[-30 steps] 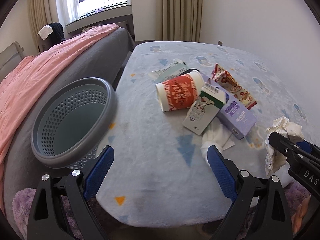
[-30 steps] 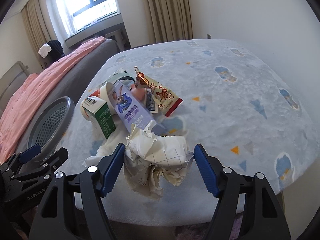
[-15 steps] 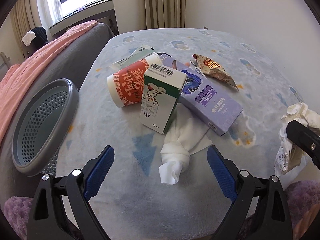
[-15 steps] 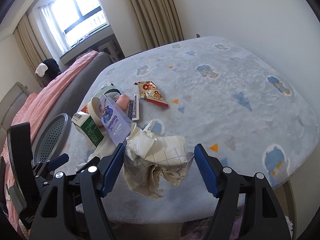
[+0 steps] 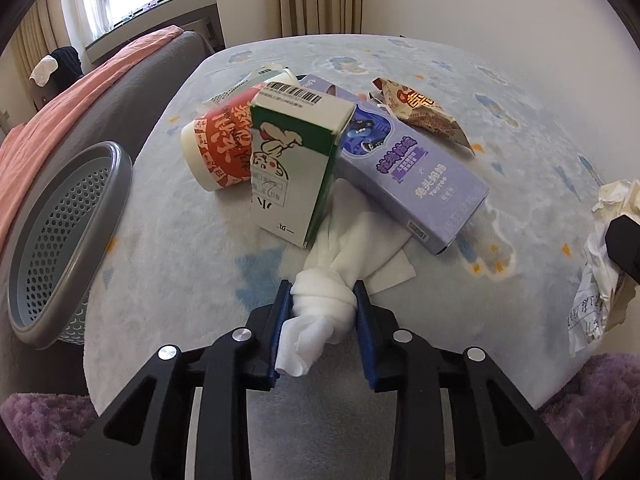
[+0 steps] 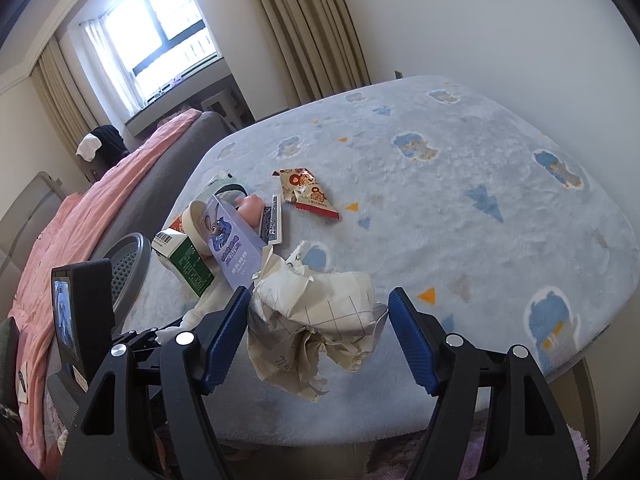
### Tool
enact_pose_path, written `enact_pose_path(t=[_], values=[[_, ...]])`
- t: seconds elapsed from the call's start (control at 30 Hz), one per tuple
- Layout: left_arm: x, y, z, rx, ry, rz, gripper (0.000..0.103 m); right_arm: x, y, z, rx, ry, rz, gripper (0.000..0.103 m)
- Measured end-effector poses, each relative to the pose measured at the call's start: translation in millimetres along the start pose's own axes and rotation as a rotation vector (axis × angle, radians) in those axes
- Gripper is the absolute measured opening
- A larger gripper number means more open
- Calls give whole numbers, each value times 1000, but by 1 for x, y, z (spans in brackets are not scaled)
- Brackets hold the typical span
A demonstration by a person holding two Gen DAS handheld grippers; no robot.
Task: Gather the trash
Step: 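Carry the tissue and white cloth in both tools over the grey basket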
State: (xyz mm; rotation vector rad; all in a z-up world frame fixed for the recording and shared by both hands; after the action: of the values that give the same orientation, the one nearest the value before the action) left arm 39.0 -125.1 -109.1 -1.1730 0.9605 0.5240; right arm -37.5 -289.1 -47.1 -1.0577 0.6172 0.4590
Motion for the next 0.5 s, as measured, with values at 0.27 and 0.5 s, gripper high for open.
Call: enact_pose_path(t=[0.27, 0.5], values=[[-39, 17, 23, -25, 24, -38, 30, 3, 7, 13, -23, -2, 32, 69], [-79, 21, 56, -69, -6, -123, 30, 1, 13, 46, -61, -33, 40, 69]])
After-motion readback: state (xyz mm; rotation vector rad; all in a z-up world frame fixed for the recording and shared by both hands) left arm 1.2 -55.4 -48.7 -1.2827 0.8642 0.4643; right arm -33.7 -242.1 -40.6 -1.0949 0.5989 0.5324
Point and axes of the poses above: each gripper's, at about its wrist camera, not at the fingertips, and x roughly the way its jaws point, z to its left, y to its underside, the point moved 4 cm from there along x, roughly the way its jaws point, and after that the axes turned 3 degrees about -y, right-handed, at the moved point
